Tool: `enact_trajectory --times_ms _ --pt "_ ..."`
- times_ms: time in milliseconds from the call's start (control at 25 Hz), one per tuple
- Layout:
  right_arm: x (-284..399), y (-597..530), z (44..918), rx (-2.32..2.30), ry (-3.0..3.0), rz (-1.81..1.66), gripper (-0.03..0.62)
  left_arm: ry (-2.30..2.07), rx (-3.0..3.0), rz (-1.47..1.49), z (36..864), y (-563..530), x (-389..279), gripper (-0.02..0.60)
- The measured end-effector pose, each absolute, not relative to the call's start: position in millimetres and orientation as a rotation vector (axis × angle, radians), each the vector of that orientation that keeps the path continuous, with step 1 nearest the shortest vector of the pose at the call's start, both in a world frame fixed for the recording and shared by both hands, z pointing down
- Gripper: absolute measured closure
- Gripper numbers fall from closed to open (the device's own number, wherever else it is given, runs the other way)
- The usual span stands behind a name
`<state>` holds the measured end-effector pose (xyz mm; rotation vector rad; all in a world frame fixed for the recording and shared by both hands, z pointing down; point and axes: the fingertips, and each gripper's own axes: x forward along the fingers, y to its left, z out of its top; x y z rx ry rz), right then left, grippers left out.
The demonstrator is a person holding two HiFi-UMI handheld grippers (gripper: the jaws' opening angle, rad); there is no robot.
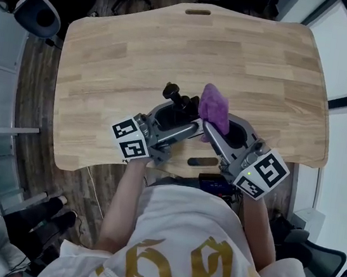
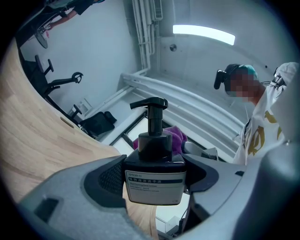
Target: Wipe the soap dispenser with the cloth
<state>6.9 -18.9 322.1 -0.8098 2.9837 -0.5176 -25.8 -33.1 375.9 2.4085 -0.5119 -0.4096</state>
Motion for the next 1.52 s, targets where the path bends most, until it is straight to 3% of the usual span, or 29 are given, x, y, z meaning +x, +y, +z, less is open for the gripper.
enact_trajectory --times_ms 800,1120,1520 --pt "2 -49 333 -0.854 3.051 -0.62 0.528 -0.369 2.399 -0.572 355 -28 -31 0.255" --pt "-4 -58 320 -0.822 2.892 -0.706 0.533 -0.396 2.237 -0.842 350 -50 -46 0.255" --pt "-20 -33 320 -0.617 3.042 -0.676 0.531 -0.508 2.39 -0.506 383 -49 -47 0.255"
